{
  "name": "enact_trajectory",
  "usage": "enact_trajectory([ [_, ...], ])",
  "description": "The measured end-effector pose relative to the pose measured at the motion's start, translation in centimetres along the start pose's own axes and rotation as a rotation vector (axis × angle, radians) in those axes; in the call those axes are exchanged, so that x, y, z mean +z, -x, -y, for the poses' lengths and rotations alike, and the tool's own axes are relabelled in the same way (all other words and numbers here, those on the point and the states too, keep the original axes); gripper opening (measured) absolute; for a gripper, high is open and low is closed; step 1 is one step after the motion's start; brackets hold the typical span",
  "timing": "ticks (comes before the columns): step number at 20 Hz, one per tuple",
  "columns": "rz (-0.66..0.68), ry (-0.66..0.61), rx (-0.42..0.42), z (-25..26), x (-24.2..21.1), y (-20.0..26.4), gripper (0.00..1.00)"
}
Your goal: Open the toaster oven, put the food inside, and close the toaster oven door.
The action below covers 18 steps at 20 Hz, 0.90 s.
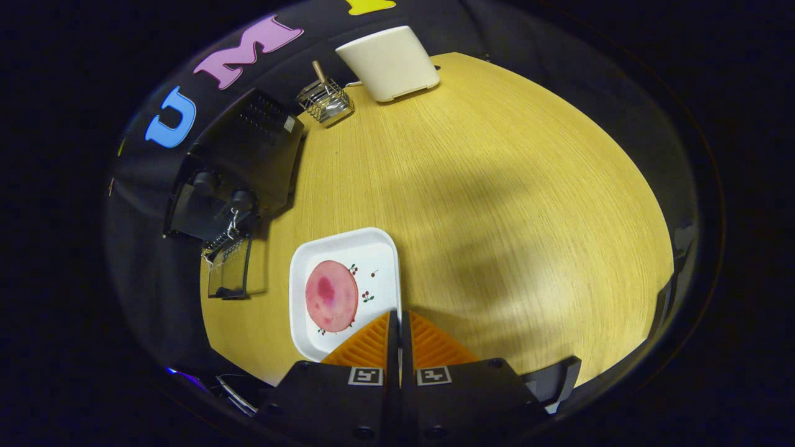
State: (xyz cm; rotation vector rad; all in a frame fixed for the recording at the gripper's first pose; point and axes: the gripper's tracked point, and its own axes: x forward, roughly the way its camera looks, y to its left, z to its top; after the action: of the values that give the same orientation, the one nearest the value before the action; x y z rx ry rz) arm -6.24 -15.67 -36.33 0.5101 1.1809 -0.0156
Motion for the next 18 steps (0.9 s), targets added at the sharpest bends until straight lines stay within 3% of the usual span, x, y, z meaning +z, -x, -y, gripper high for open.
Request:
enact_trajectory([
  [11, 0.094, -0.215, 0.107, -3.3, 0.4, 4.9, 0.05],
  [18, 0.155, -0.269, 0.144, -5.4, -0.8, 7.4, 0.05],
])
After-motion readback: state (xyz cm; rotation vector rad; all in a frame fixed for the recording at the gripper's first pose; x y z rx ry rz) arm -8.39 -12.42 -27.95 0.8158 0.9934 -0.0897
